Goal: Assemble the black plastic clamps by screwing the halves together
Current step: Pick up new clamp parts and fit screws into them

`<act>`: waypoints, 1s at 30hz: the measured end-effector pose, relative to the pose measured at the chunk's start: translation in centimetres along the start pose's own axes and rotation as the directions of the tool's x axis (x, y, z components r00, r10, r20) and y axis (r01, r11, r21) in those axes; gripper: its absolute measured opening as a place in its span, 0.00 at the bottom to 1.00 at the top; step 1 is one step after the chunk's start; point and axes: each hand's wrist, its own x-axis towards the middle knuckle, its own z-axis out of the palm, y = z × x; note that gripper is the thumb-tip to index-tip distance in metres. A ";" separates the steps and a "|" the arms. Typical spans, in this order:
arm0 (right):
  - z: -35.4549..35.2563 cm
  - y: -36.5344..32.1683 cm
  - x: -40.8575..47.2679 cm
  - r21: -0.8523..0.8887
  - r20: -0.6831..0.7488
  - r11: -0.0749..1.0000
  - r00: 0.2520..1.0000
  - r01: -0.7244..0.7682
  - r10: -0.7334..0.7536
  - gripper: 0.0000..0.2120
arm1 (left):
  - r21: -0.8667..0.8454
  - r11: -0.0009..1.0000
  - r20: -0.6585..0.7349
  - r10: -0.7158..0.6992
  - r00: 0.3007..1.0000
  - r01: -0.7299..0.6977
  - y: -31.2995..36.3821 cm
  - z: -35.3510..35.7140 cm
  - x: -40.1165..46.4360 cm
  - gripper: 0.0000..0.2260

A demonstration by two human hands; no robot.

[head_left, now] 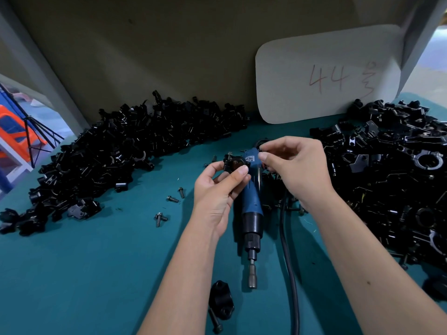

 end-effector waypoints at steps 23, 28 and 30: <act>0.9 -0.4 -0.4 0.255 0.088 0.966 0.994 0.041 -0.065 0.08 | 0.020 0.997 0.154 -0.072 0.985 0.069 0.6 -0.1 -0.6 0.16; 0.7 -0.3 -0.4 0.210 0.140 0.976 0.986 0.055 -0.086 0.07 | -0.021 0.996 0.152 -0.088 0.985 0.092 0.6 -0.3 -0.7 0.18; 0.7 -0.4 -0.5 0.201 0.167 0.978 0.982 0.049 -0.083 0.07 | -0.038 0.994 0.146 -0.094 0.985 0.100 0.6 -0.3 -0.7 0.19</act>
